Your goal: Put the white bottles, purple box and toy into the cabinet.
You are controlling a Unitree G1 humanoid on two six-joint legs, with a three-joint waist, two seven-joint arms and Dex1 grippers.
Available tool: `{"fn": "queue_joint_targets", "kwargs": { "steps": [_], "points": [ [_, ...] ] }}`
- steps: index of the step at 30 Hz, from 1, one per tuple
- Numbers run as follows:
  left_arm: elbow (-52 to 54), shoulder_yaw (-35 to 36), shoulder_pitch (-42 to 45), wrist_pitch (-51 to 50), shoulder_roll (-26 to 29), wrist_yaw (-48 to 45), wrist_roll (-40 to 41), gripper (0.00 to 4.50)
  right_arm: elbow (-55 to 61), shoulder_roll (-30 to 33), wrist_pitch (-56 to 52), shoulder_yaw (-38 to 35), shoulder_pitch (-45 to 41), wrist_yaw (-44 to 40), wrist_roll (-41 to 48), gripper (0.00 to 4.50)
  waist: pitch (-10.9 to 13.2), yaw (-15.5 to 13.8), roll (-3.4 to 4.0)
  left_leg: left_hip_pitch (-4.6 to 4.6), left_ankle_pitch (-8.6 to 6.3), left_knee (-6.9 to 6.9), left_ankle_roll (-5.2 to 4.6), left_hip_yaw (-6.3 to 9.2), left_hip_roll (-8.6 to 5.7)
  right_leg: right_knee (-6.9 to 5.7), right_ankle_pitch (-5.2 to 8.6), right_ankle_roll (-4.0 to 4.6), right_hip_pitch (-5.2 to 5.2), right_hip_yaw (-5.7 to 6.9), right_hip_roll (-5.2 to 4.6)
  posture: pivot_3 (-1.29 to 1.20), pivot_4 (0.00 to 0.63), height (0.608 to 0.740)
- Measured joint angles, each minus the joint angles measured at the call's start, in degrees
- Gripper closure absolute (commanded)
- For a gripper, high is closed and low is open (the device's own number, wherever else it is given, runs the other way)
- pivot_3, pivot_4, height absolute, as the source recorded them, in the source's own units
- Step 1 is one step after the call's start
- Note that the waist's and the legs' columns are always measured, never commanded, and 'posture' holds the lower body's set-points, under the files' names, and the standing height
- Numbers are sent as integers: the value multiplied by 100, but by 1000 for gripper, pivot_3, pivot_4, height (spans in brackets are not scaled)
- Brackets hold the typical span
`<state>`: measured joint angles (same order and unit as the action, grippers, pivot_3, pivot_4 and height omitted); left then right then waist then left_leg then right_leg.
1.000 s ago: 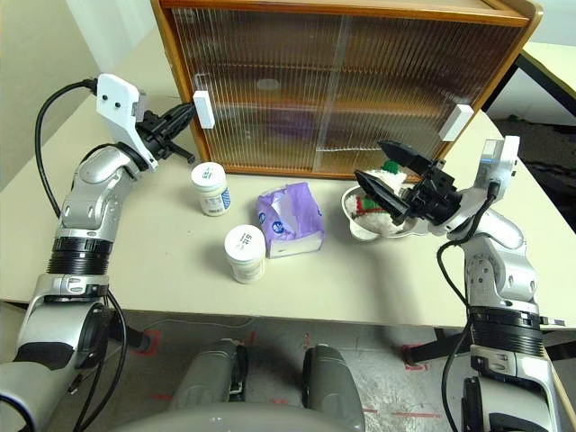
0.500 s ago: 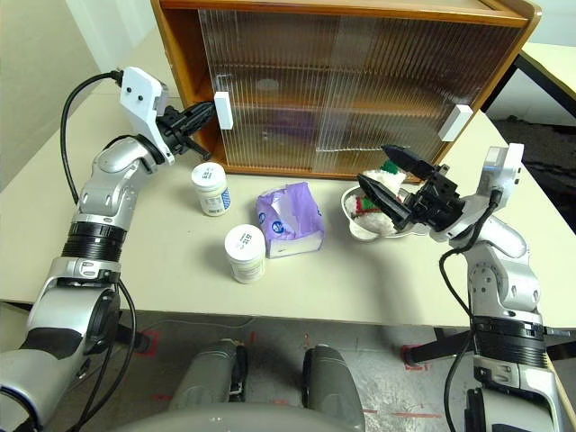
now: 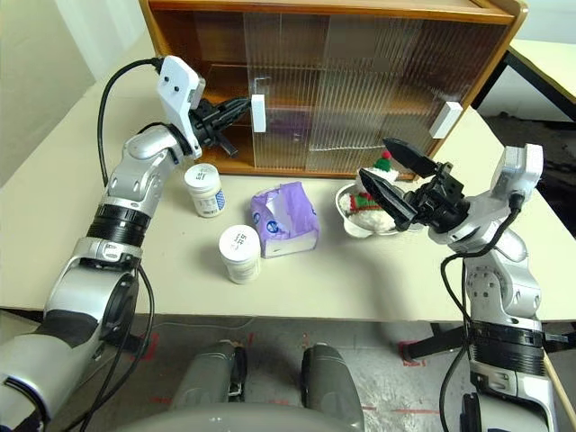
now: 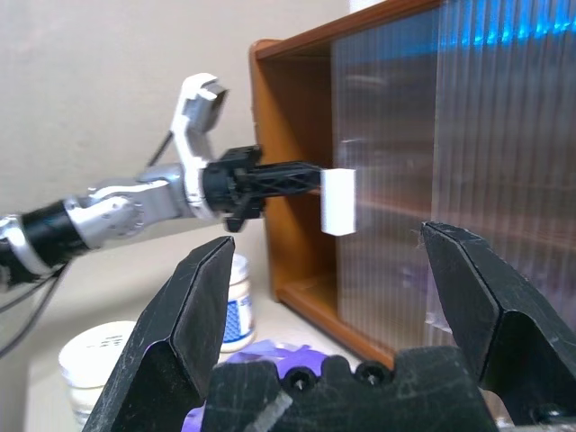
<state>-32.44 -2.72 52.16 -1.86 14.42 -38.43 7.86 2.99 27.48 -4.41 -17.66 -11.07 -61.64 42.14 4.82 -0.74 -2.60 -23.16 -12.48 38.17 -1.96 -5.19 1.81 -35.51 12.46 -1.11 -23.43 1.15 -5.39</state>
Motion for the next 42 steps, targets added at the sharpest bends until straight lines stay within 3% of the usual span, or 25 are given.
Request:
{"fn": "queue_joint_targets", "kwargs": {
  "steps": [22, 37, 40, 42],
  "points": [
    [-1544, -58, 856, 830, -646, -229, -154, 4457, 350, -12, -73, 139, 144, 214, -84, 0, -38, 287, 17, -2, 0, 5, 1, 0, 0, 1, -4, -2, 0, -5, 7, -83, 0, 740],
    [-1348, -8, 851, 823, -492, -195, -137, 4457, 358, 43, -64, 144, 66, 216, -91, 0, -65, 316, 44, 1, 0, 6, 1, 0, 3, -3, -5, -2, -2, -14, 18, -36, 0, 740],
    [-538, 194, 527, 375, -92, -207, -6, 3855, 340, 41, -64, 171, 57, 207, -96, 0, -74, 357, 59, 4, 0, 3, 1, -1, 11, -7, -5, 0, -5, -23, 28, -14, 0, 740],
    [184, 339, 184, -145, 223, -264, 183, 3130, 299, 29, -65, 231, 3, 186, -117, 0, -81, 370, 69, 8, 0, 3, 2, -1, 12, -13, -4, 1, -6, -27, 29, -3, 0, 740]
  ]
}}
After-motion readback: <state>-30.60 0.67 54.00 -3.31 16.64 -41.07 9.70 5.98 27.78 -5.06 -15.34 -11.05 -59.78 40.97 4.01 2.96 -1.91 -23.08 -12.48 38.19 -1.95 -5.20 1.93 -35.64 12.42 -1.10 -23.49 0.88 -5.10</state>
